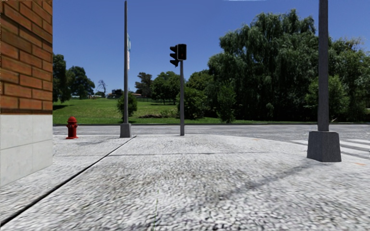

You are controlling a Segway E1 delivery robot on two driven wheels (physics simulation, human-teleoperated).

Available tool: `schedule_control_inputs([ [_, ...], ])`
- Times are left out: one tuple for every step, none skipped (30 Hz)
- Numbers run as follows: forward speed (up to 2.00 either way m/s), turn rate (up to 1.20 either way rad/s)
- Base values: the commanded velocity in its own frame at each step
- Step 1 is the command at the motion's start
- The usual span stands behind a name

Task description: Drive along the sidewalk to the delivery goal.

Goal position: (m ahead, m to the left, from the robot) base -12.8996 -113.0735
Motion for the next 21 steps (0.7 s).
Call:
schedule_control_inputs([
  [2.00, -0.39],
  [2.00, -0.39],
  [2.00, -0.39],
  [2.00, -0.39],
  [2.00, -0.39],
  [2.00, -0.37],
  [2.00, -0.33],
  [2.00, -0.31],
  [2.00, -0.31],
  [2.00, -0.31],
  [2.00, -0.31],
  [2.00, -0.31],
  [2.00, -0.31],
  [2.00, -0.31],
  [2.00, -0.31],
  [2.00, -0.31],
  [2.00, -0.31],
  [2.00, -0.31],
  [2.00, -0.37],
  [2.00, -0.37],
  [2.00, -0.49],
])
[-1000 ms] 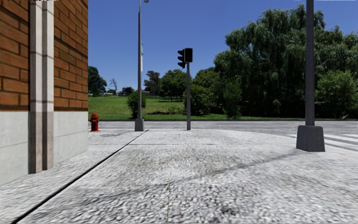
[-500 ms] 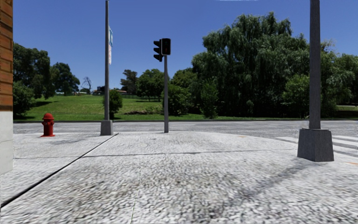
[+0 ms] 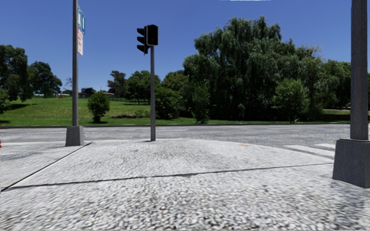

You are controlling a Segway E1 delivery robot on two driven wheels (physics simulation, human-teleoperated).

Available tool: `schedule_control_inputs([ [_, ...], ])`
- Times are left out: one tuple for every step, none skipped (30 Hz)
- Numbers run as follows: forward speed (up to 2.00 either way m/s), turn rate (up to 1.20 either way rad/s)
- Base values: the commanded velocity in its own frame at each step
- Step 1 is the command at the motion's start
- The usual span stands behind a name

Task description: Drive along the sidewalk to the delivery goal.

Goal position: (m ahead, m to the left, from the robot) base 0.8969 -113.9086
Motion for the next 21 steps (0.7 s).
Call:
schedule_control_inputs([
  [2.00, -0.56],
  [2.00, -0.57],
  [2.00, -0.57],
  [2.00, -0.57],
  [2.00, -0.57],
  [2.00, -0.57],
  [2.00, -0.57],
  [2.00, -0.57],
  [2.00, -0.57],
  [2.00, -0.57],
  [2.00, -0.57],
  [2.00, -0.57],
  [2.00, -0.57],
  [2.00, -0.57],
  [2.00, -0.57],
  [2.00, -0.57],
  [2.00, -0.57],
  [2.00, -0.57],
  [2.00, -0.57],
  [2.00, -0.57],
  [2.00, -0.57],
])
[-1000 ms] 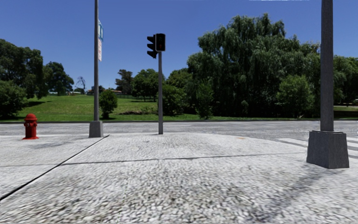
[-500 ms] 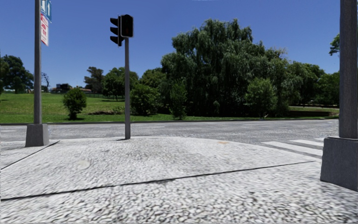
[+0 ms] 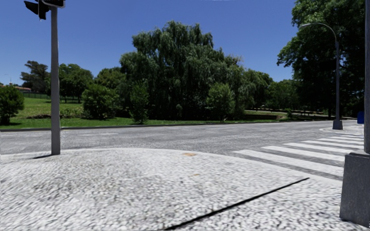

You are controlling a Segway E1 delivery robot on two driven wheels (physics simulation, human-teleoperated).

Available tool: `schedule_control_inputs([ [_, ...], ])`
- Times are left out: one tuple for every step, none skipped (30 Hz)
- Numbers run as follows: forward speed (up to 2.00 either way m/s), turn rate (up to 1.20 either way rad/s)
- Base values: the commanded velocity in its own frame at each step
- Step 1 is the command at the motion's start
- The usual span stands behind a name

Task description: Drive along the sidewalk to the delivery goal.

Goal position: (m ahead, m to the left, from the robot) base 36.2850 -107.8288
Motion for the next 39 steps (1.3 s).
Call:
schedule_control_inputs([
  [2.00, -0.57],
  [2.00, -0.57],
  [2.00, -0.57],
  [2.00, -0.57],
  [2.00, -0.57],
  [2.00, -0.57],
  [2.00, -0.57],
  [2.00, -0.57],
  [2.00, -0.57],
  [2.00, -0.57],
  [2.00, -0.57],
  [2.00, -0.57],
  [2.00, -0.57],
  [2.00, -0.57],
  [2.00, -0.57],
  [2.00, -0.57],
  [2.00, -0.58],
  [2.00, -0.60],
  [2.00, -0.61],
  [2.00, -0.61],
  [2.00, -0.61],
  [2.00, -0.61],
  [2.00, -0.61],
  [2.00, -0.61],
  [2.00, -0.61],
  [2.00, -0.61],
  [2.00, -0.61],
  [2.00, -0.61],
  [2.00, -0.61],
  [2.00, -0.61],
  [2.00, -0.61],
  [2.00, -0.61],
  [1.95, -0.61],
  [1.90, -0.61],
  [1.90, -0.61],
  [1.83, -0.61],
  [1.77, -0.61],
  [1.68, -0.61],
  [1.66, -0.61],
])
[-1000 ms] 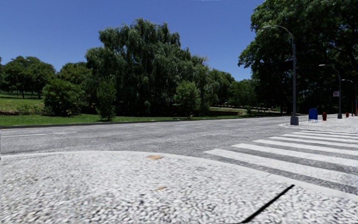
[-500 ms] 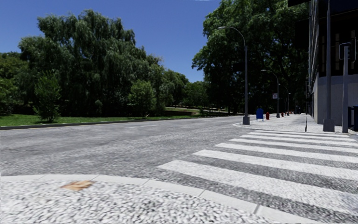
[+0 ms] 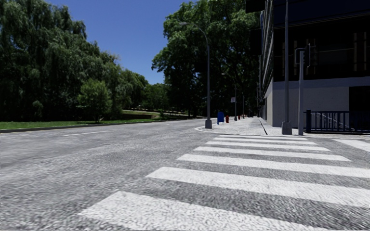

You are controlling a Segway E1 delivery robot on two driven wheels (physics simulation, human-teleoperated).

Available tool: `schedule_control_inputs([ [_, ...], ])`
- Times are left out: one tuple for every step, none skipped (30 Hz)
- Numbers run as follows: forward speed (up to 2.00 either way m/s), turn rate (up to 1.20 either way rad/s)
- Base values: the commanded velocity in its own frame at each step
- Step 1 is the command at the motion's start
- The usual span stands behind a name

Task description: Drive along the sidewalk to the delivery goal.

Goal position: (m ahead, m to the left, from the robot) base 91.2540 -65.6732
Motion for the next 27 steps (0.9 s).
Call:
schedule_control_inputs([
  [1.66, -0.61],
  [1.65, -0.61],
  [1.64, -0.61],
  [1.63, -0.61],
  [1.63, -0.61],
  [1.63, -0.61],
  [1.63, -0.61],
  [1.63, -0.61],
  [1.63, -0.61],
  [1.63, -0.61],
  [1.62, -0.61],
  [1.62, -0.61],
  [1.62, -0.61],
  [1.62, -0.61],
  [1.62, -0.61],
  [1.62, -0.61],
  [1.60, -0.61],
  [1.57, -0.61],
  [1.50, -0.59],
  [1.50, -0.59],
  [1.40, -0.57],
  [1.36, -0.55],
  [1.33, -0.54],
  [1.32, -0.49],
  [1.32, -0.49],
  [1.31, -0.45],
  [1.31, -0.42],
])
